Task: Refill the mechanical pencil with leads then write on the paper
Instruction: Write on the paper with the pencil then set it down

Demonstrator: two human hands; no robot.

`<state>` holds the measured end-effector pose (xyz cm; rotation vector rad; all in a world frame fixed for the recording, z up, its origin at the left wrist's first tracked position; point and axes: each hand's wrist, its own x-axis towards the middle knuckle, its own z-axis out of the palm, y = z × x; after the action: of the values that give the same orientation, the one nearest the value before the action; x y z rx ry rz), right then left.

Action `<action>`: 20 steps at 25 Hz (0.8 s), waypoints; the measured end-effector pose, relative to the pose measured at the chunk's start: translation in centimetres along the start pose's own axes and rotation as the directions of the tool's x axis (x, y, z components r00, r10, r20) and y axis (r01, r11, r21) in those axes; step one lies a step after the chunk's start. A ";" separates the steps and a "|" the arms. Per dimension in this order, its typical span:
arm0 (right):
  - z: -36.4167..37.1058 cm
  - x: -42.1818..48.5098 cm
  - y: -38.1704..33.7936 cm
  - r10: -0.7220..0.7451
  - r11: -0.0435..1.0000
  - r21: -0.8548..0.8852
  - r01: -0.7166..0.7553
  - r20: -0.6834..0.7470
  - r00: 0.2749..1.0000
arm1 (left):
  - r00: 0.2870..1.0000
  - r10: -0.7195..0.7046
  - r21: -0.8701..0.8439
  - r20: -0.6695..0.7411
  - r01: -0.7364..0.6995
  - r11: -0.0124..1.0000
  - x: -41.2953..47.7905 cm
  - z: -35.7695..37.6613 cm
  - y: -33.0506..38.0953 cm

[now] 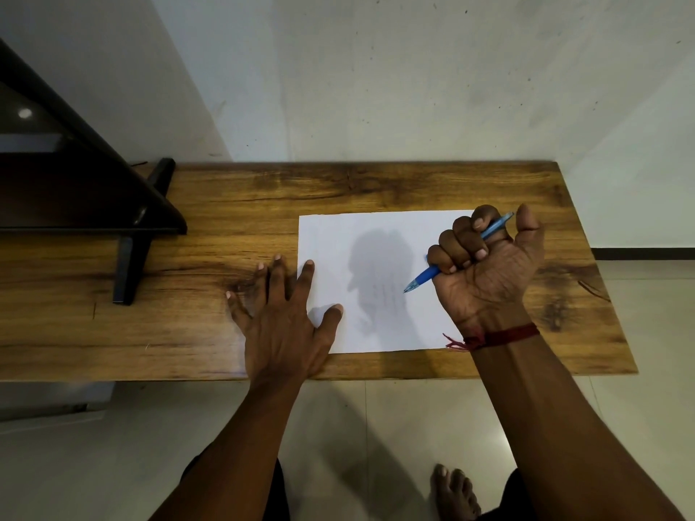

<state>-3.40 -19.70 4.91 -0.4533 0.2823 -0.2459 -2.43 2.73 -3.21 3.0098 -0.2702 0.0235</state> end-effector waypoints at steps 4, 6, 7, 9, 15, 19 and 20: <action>-0.1 0.0 0.0 -0.009 1.000 0.010 0.009 -0.019 1.000 | 1.000 -0.002 0.000 0.002 0.002 1.000 -0.1 -0.1 -0.1; -0.1 -0.1 0.0 -0.012 1.000 0.023 0.013 -0.017 1.000 | 1.000 -0.006 -0.003 0.003 0.006 1.000 -0.1 -0.1 -0.1; 0.0 -0.1 0.0 -0.010 1.000 0.025 0.011 -0.016 1.000 | 1.000 -0.006 -0.001 0.001 0.006 1.000 -0.1 0.0 -0.1; 0.1 0.0 -0.1 -0.009 1.000 0.014 0.010 -0.024 1.000 | 1.000 -0.005 0.004 0.001 0.005 1.000 -0.1 0.0 -0.1; 0.4 -0.2 0.0 -0.009 1.000 0.003 0.009 -0.037 0.999 | 1.000 0.001 -0.003 -0.013 -0.001 1.000 0.0 0.2 -0.2; 0.6 -0.1 -0.2 -0.018 1.000 -0.019 0.017 -0.064 0.998 | 1.000 0.005 0.003 -0.014 -0.005 1.000 -0.1 0.4 -0.3; 0.6 -0.2 -0.2 -0.019 1.000 -0.017 0.018 -0.065 0.998 | 1.000 0.004 0.001 -0.016 -0.004 1.000 0.0 0.4 -0.3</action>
<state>-3.41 -19.55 5.54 -0.4650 0.3438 -0.2770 -2.42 2.96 -3.60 3.0082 -0.2748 0.0479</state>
